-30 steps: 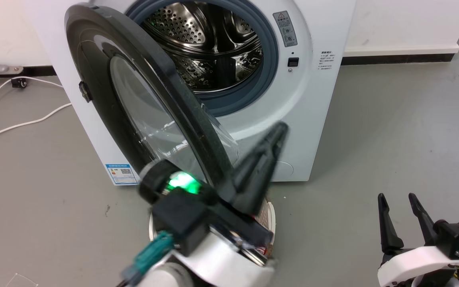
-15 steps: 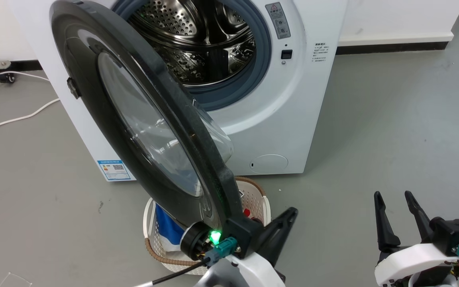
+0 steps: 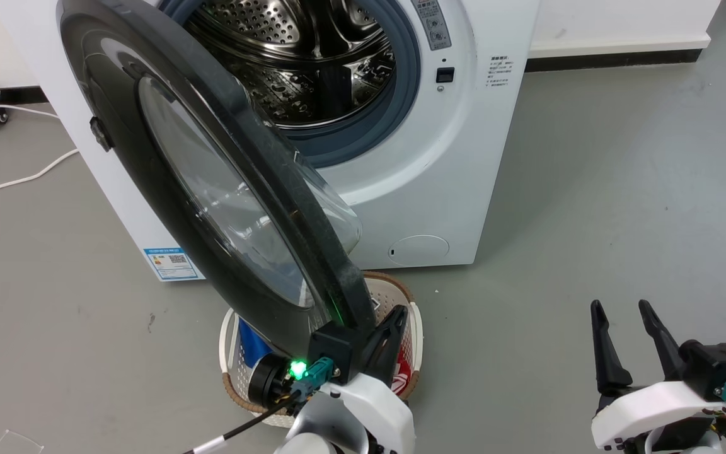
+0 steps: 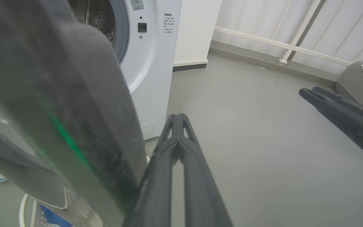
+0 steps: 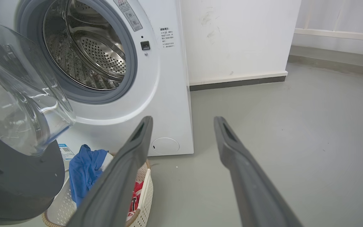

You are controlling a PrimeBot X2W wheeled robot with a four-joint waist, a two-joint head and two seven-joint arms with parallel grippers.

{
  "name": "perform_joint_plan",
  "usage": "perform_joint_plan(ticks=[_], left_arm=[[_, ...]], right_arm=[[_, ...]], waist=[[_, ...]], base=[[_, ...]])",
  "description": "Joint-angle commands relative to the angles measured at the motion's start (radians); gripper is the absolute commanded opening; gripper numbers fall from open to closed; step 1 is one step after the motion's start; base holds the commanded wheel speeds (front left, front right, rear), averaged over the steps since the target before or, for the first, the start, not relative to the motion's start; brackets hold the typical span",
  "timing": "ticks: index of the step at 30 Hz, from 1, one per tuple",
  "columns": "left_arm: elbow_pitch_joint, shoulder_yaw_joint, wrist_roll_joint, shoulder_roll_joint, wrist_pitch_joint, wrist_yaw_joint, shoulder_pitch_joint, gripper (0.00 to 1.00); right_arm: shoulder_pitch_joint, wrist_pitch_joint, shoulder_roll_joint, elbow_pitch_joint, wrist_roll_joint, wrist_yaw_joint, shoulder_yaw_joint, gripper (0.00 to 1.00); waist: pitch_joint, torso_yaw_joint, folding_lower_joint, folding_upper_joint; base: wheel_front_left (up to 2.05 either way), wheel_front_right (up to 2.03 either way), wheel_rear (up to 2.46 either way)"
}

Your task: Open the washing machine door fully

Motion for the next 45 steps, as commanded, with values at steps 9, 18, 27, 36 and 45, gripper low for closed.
perform_joint_plan(ticks=[9,18,27,36,45], left_arm=[[0.020,0.040,-0.005,0.025,-0.048,0.049,0.029,0.00],[-0.098,0.053,0.010,0.079,-0.049,0.089,0.096,0.00],[-0.252,0.044,0.028,0.104,-0.046,0.136,0.183,0.00],[-0.323,0.077,0.026,0.117,-0.069,0.191,0.238,0.00],[-0.303,0.191,-0.023,0.170,-0.111,0.206,0.249,0.00]], right_arm=[[-0.009,-0.006,0.004,0.007,0.013,0.000,-0.004,1.00],[0.008,0.001,0.003,-0.008,0.006,0.000,-0.018,1.00],[0.020,0.017,0.003,-0.040,-0.008,0.000,-0.035,1.00],[0.037,0.042,0.003,-0.090,-0.026,0.000,-0.069,1.00],[0.048,0.062,0.003,-0.135,-0.034,0.000,-0.075,1.00]], waist=[[-0.006,0.023,-0.0001,0.0000],[-0.003,0.081,-0.0001,0.0000],[0.009,0.192,-0.0001,0.0000],[0.020,0.345,-0.0001,0.0000],[0.025,0.421,-0.0001,0.0000]], base=[[0.00,0.00,0.00],[0.00,0.00,0.00],[0.00,0.00,0.00],[0.00,0.00,0.00],[0.00,0.00,0.00]])
